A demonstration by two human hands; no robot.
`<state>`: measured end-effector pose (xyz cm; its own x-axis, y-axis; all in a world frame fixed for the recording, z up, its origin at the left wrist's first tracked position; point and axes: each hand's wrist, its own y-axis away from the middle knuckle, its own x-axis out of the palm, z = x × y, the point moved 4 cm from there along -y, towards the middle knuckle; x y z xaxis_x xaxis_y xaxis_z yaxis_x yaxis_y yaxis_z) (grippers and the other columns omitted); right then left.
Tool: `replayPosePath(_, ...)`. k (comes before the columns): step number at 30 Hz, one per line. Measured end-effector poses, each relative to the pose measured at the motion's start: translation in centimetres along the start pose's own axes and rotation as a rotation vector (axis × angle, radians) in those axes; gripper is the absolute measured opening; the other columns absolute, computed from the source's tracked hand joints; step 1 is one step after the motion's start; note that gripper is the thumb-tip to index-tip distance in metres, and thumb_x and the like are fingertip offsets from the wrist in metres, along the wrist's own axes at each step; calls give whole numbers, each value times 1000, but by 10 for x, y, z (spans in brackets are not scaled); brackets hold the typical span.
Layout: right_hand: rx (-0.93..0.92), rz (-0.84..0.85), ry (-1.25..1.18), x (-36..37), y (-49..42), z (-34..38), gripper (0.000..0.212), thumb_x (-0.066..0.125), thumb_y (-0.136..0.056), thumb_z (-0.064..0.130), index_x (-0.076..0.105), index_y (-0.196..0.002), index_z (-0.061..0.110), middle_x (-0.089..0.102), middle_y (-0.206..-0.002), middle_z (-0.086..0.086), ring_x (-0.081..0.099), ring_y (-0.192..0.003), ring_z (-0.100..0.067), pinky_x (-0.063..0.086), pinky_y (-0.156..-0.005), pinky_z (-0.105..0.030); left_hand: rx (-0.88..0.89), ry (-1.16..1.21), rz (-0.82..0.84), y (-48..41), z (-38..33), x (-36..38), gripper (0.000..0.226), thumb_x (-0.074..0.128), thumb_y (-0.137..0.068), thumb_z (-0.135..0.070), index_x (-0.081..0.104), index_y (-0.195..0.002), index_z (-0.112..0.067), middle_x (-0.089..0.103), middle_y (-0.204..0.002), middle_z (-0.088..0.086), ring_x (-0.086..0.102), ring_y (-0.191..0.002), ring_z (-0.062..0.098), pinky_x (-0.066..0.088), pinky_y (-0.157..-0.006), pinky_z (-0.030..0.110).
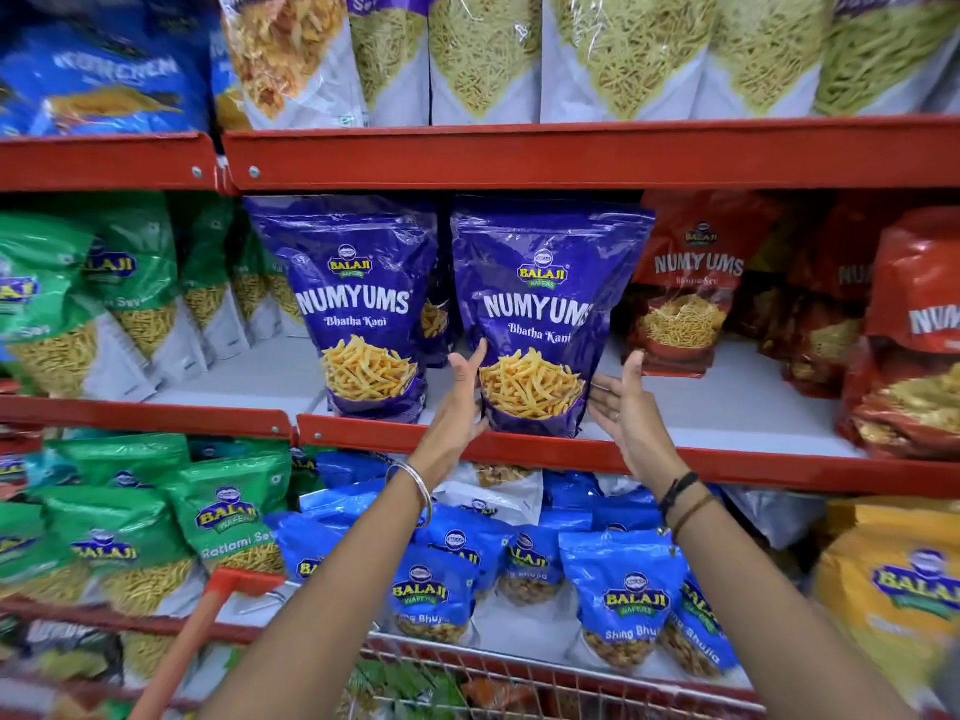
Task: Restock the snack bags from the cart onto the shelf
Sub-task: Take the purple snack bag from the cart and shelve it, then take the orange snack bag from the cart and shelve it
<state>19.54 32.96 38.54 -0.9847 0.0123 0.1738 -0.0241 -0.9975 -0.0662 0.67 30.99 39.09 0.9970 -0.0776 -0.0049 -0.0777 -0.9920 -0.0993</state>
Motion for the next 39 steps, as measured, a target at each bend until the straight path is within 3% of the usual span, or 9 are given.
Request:
replayPosePath(5,37,11,46,-1,18,4,76,19,-89,60,40,-133,2,45,-141,-18,47,-126,-23,35,-107,-33,75,-119,-69,16,-2,-2,85,9,-58,-90,24,-134,-55,19,-158,6,17,-143,39,15,-114,65)
replayPosePath(13,26,-98,-24,-53,126,-43,52,29,-92,49,61,-108,12,69,-106,-5,66,-97,-15,54,-82,-30,354,-129,-310,113,51,36,43,35,-90,-43,54,-122,-21,57,-127,-1,51,-119,3,41,-100,19)
replayPosePath(16,191,-67,72,-85,179,-102,50,37,-82,58,66,-91,18,76,-82,1,71,-78,-14,56,-61,-25,211,-133,-267,151,114,53,43,44,-87,-41,54,-119,-14,58,-122,-2,53,-108,-7,41,-88,7)
replayPosePath(21,643,13,240,-150,263,-204,16,46,-92,21,60,-87,16,70,-68,3,65,-54,-7,51,-51,-21,-119,-204,-174,201,224,87,19,54,-89,-22,55,-108,-21,60,-115,0,55,-97,-9,46,-96,33)
replayPosePath(27,1030,15,585,-213,301,-277,15,43,-89,2,48,-81,13,50,-77,-5,50,-73,-22,52,-75,-39,-449,-289,-62,229,316,131,35,49,-92,-12,48,-125,-5,52,-130,10,53,-115,22,46,-97,33)
replayPosePath(29,1012,-44,698,-231,297,-296,18,37,-86,-1,45,-79,14,44,-74,-3,45,-74,-22,50,-81,-41,-569,-321,44,235,349,147,41,52,-87,-4,44,-128,-4,46,-138,14,54,-115,33,47,-92,41)
replayPosePath(32,921,-133,715,-250,288,-318,28,36,-84,-4,35,-103,16,50,-94,-10,41,-67,-10,36,-57,-17,-713,-316,145,245,385,169,50,50,-85,1,39,-133,-10,43,-136,5,55,-108,31,49,-70,34)
replayPosePath(35,838,-195,694,-264,278,-337,58,36,-85,-9,30,-137,14,51,-130,-15,46,-89,-17,32,-59,-13,-784,-233,179,249,414,189,55,51,-84,6,37,-135,-11,41,-143,10,40,-132,28,45,-83,31)
replayPosePath(39,732,-217,806,-273,265,-349,50,38,-87,-9,38,-134,8,57,-124,-23,57,-99,-32,45,-78,-34,-808,-171,99,244,433,206,46,55,-81,11,49,-122,-9,52,-127,7,41,-131,30,43,-94,38)
